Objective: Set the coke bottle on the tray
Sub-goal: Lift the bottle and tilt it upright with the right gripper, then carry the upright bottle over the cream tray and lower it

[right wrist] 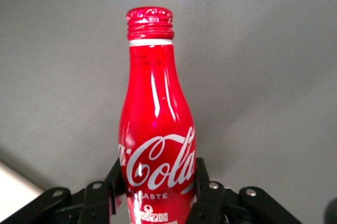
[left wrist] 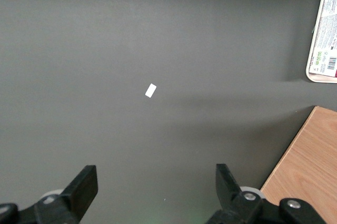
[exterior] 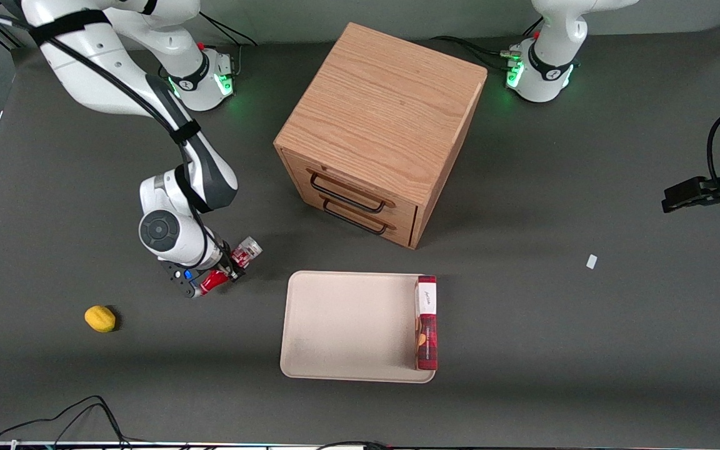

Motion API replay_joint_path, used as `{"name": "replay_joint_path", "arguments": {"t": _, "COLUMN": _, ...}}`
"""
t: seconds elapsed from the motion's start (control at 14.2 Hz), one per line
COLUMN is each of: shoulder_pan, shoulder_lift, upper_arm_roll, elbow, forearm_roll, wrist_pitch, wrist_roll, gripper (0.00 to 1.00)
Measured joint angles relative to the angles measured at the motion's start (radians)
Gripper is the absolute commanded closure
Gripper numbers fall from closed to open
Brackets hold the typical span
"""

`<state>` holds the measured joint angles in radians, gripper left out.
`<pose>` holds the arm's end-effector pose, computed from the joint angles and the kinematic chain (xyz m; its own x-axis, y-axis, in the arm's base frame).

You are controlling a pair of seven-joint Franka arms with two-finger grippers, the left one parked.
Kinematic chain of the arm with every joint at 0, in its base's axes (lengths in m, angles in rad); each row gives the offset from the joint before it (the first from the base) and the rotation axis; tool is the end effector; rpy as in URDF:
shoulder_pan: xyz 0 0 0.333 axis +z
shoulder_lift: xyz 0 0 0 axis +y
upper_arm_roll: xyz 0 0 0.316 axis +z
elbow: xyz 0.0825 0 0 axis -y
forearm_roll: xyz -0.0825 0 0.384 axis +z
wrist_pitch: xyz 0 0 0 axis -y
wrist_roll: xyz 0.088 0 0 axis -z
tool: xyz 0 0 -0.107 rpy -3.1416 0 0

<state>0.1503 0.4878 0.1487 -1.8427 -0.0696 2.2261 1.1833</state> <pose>0.6071 0.1791 0.2562 0.6552 -0.7535 -0.0542 -0.7490 -0.6573 0.0832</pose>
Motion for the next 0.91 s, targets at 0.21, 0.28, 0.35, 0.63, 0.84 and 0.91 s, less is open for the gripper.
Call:
{"name": "replay_joint_path", "arguments": {"t": 0.21, "shoulder_pan": 0.000, "shoulder_lift": -0.058, "upper_arm_roll": 0.004, "elbow": 0.101, "forearm_roll": -0.001, "wrist_pitch": -0.166, "wrist_roll": -0.074, "gripper": 0.88}}
{"name": "replay_joint_path", "arguments": {"t": 0.28, "shoulder_pan": 0.000, "shoulder_lift": -0.070, "upper_arm_roll": 0.005, "elbow": 0.148, "forearm_roll": -0.001, "wrist_pitch": -0.228, "wrist_roll": -0.104, "gripper": 0.88}}
{"name": "replay_joint_path", "arguments": {"t": 0.35, "shoulder_pan": -0.002, "shoulder_lift": -0.077, "upper_arm_roll": 0.013, "elbow": 0.201, "forearm_roll": -0.001, "wrist_pitch": -0.283, "wrist_roll": -0.142, "gripper": 0.88}}
{"name": "replay_joint_path", "arguments": {"t": 0.63, "shoulder_pan": -0.020, "shoulder_lift": -0.080, "upper_arm_roll": 0.102, "elbow": 0.411, "forearm_roll": -0.001, "wrist_pitch": -0.421, "wrist_roll": -0.292, "gripper": 0.86}}
{"name": "replay_joint_path", "arguments": {"t": 0.84, "shoulder_pan": -0.021, "shoulder_lift": -0.048, "upper_arm_roll": 0.123, "elbow": 0.555, "forearm_roll": -0.001, "wrist_pitch": -0.471, "wrist_roll": -0.518, "gripper": 0.84}}
{"name": "replay_joint_path", "arguments": {"t": 0.91, "shoulder_pan": -0.020, "shoulder_lift": -0.022, "upper_arm_roll": 0.128, "elbow": 0.602, "forearm_roll": -0.001, "wrist_pitch": -0.473, "wrist_roll": -0.585, "gripper": 0.83}}
